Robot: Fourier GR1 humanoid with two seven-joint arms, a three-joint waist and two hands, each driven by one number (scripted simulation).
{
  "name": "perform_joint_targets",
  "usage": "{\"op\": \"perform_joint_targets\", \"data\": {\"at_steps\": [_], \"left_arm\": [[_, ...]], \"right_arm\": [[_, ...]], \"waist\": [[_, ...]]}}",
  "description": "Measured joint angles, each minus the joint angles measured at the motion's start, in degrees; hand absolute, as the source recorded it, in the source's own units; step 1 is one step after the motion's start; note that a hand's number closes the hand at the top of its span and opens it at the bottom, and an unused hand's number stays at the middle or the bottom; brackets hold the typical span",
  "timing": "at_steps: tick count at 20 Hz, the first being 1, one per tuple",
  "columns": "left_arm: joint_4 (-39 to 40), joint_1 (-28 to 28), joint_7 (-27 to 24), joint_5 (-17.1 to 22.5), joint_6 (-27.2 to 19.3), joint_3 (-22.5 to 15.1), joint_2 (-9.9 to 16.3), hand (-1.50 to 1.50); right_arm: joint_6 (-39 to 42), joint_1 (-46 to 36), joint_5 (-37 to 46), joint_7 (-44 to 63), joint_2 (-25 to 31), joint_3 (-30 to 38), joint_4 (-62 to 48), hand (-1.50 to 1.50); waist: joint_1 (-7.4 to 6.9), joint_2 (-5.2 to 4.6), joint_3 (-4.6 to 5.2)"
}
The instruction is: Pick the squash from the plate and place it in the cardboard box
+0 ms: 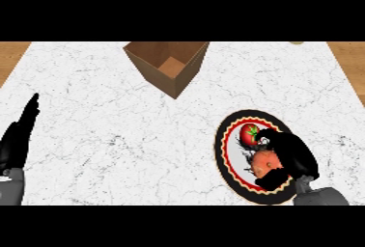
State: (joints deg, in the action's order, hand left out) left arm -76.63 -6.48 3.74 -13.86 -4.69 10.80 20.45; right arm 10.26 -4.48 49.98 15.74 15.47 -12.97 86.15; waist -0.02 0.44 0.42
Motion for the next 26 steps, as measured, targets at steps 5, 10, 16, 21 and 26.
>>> {"op": "perform_joint_targets", "data": {"at_steps": [5, 10, 16, 21, 26], "left_arm": [[0.7, -0.8, -1.1, -0.2, 0.5, -0.2, -0.1, 0.00], [0.6, -1.9, -0.6, -0.6, 0.8, -0.9, -0.5, 0.00], [-0.5, -0.7, -0.2, -0.8, 0.4, -1.0, -1.3, 0.00], [-0.9, -0.2, -0.1, -0.7, 0.5, -0.1, -0.8, 0.00], [0.7, -1.2, -0.3, -0.1, 1.4, 1.0, 0.0, 0.00]], "right_arm": [[1.5, -12.0, -0.4, -8.0, 3.4, 3.2, -11.0, 1.50], [0.1, -25.2, 0.0, -18.5, 6.7, 5.8, -25.5, 1.50], [-7.7, -36.1, 2.8, -24.4, 8.5, 9.0, -36.5, 1.50], [-13.7, -40.4, 1.6, -29.7, 8.3, 11.7, -36.5, 1.50], [-13.9, -45.1, 0.0, -32.7, 5.8, 12.2, -35.2, 1.50]], "waist": [[-1.35, -0.60, -0.27], [-2.52, -1.10, -0.43], [-2.04, -0.95, -0.48], [-1.38, -0.76, -0.45], [-0.83, -0.60, -0.42]]}}
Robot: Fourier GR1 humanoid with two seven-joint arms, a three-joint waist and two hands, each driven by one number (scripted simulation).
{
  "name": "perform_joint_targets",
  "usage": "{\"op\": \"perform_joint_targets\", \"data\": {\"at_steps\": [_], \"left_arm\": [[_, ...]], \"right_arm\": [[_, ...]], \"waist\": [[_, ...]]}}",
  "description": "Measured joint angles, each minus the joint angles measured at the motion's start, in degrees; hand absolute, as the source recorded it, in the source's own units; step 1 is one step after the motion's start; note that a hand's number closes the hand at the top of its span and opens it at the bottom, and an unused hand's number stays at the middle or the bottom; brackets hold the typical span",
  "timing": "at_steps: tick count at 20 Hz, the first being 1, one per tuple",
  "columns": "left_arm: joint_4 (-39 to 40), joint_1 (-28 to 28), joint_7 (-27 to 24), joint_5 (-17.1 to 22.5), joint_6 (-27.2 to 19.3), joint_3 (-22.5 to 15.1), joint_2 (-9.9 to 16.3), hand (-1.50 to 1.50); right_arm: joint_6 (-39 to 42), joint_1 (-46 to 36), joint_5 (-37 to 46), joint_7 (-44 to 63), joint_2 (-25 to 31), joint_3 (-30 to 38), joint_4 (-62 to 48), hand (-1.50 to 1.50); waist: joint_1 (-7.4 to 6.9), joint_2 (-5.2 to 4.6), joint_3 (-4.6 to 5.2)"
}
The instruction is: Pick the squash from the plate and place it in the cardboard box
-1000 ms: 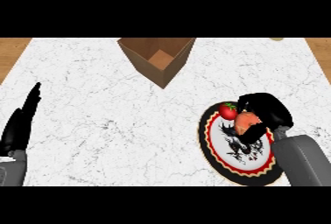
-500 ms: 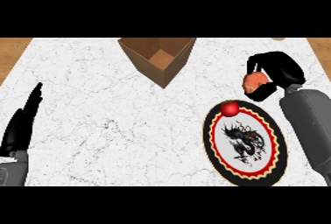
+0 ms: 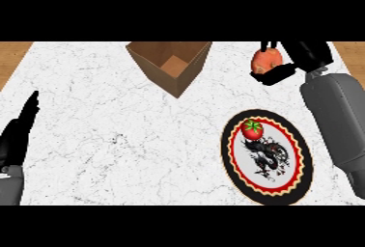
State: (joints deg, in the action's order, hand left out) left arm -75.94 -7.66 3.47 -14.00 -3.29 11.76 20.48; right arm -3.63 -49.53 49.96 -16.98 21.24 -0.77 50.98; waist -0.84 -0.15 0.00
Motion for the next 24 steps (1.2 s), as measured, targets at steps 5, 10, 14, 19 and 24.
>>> {"op": "perform_joint_targets", "data": {"at_steps": [5, 10, 14, 19, 24], "left_arm": [[-0.8, 0.6, 0.0, 0.0, 0.3, 0.1, -0.2, 0.00], [-0.5, 0.2, -0.4, -0.7, -0.4, -0.3, -0.9, 0.00], [-0.4, -0.6, 0.0, -1.2, -0.4, -0.8, -1.3, 0.00], [0.3, -1.5, -0.2, -1.6, -0.4, -1.2, -1.7, 0.00], [1.3, -3.4, -0.3, -1.9, -0.1, -1.5, -1.6, 0.00]], "right_arm": [[3.6, -6.1, -2.7, 0.5, -3.8, 1.1, -2.0, 1.50], [4.7, -13.0, -5.2, 4.6, -9.3, 3.3, -6.6, 1.50], [3.3, -19.1, -6.4, 7.6, -13.0, 5.4, -12.3, 1.50], [1.0, -26.1, -7.7, 10.2, -16.1, 8.5, -21.5, 1.50], [-1.9, -30.6, -8.0, 10.8, -18.1, 10.5, -29.1, 1.50]], "waist": [[-0.12, 0.03, 0.01], [-0.43, -0.09, 0.01], [-0.93, -0.31, 0.02], [-1.94, -0.73, 0.05], [-2.97, -1.35, 0.07]]}}
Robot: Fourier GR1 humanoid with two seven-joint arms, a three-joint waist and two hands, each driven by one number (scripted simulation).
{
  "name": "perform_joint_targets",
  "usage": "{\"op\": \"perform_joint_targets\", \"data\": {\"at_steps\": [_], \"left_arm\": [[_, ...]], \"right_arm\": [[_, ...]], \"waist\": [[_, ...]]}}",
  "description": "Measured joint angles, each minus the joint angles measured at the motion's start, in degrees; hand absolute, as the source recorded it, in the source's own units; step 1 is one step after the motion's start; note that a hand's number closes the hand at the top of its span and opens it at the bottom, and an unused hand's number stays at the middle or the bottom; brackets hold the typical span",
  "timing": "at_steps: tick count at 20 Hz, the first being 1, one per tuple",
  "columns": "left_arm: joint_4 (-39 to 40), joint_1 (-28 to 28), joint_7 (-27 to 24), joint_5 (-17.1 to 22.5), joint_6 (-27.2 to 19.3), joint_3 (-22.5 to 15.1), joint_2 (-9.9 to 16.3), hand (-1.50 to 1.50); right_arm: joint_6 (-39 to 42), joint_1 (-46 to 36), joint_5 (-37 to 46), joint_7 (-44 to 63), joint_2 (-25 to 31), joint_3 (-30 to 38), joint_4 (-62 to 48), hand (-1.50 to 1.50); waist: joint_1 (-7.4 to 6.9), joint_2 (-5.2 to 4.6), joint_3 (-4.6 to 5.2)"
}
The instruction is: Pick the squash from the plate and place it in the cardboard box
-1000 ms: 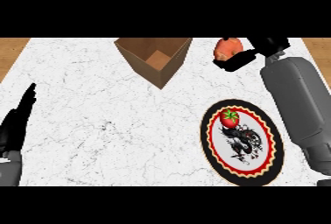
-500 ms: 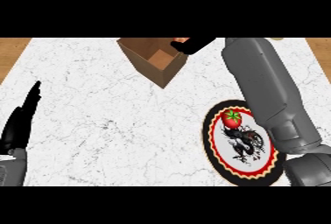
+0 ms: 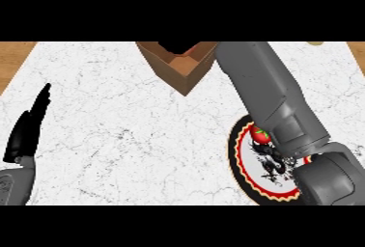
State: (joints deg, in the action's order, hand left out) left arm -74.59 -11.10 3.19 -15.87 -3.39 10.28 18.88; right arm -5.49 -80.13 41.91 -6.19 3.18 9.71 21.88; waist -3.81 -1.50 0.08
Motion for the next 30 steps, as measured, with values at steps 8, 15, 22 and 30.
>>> {"op": "perform_joint_targets", "data": {"at_steps": [8, 15, 22, 30], "left_arm": [[-0.1, -1.4, -0.3, -0.3, 0.5, -1.0, -0.4, 0.00], [-0.2, -2.4, -0.5, -0.7, 0.6, -1.9, -1.0, 0.00], [-0.6, -2.5, -0.1, -0.9, 0.3, -2.4, -1.7, 0.00], [-0.7, -1.9, -0.1, -1.0, 0.1, -1.9, -1.6, 0.00]], "right_arm": [[-7.5, -1.7, 2.0, 2.0, -2.1, 0.0, -8.2, 1.50], [-7.9, -2.5, -0.6, 5.9, -2.9, 3.1, -12.8, -1.50], [-9.5, -1.9, -3.1, 1.5, -2.7, 5.7, -12.4, -1.50], [-13.5, -0.5, -9.5, -6.6, -1.2, 12.4, -9.0, -1.50]], "waist": [[-2.10, -0.83, 0.03], [-3.41, -1.41, 0.02], [-3.74, -1.56, -0.05], [-2.87, -1.29, -0.10]]}}
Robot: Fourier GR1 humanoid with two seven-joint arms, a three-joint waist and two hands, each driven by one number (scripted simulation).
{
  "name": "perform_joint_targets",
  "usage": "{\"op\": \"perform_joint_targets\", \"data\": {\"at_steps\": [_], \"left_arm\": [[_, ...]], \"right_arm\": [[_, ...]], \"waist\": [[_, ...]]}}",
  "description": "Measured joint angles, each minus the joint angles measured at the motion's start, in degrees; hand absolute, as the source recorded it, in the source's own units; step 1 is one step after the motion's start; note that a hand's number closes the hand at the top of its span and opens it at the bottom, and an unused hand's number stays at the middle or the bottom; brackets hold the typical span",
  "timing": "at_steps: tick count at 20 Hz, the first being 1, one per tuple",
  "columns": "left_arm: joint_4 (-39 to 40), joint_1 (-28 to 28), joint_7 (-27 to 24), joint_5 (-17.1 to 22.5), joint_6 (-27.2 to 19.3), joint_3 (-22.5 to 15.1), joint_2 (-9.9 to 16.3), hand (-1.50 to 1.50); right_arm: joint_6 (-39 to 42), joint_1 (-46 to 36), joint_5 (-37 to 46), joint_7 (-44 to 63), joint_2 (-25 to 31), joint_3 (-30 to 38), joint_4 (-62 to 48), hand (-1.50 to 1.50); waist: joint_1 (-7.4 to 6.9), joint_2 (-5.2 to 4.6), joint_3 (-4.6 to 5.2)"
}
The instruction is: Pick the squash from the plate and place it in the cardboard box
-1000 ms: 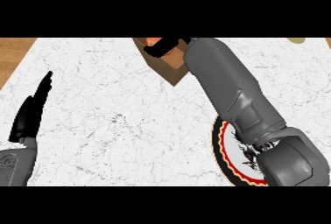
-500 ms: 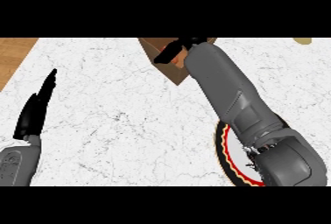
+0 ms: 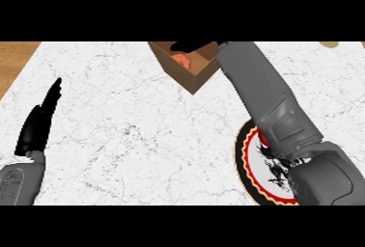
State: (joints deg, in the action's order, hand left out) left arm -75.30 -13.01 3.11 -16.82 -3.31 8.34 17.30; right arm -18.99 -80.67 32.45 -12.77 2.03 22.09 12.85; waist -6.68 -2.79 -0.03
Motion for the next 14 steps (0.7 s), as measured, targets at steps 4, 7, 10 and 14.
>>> {"op": "perform_joint_targets", "data": {"at_steps": [4, 7, 10, 14], "left_arm": [[-1.2, 1.3, 0.2, 0.0, 0.0, 0.1, 0.1, 0.00], [-0.5, 1.1, 0.1, 0.0, -0.3, 0.5, 0.1, 0.00], [-0.6, 1.5, 0.1, 0.5, 0.4, 1.2, 0.9, 0.00], [-1.5, 2.9, 0.6, 0.3, -0.1, 1.3, 0.6, 0.00]], "right_arm": [[1.5, 1.4, -3.5, -4.2, 2.4, 3.5, 0.5, -1.50], [4.5, 2.3, -5.6, -6.5, 5.3, 5.6, 0.2, -1.50], [6.9, 3.0, -6.8, -7.3, 8.8, 7.0, -0.4, -1.50], [10.7, 5.4, -7.8, -9.0, 13.9, 8.2, -1.0, -1.50]], "waist": [[0.40, 0.26, -0.03], [1.18, 0.38, -0.02], [1.50, 0.57, -0.02], [2.35, 0.97, -0.04]]}}
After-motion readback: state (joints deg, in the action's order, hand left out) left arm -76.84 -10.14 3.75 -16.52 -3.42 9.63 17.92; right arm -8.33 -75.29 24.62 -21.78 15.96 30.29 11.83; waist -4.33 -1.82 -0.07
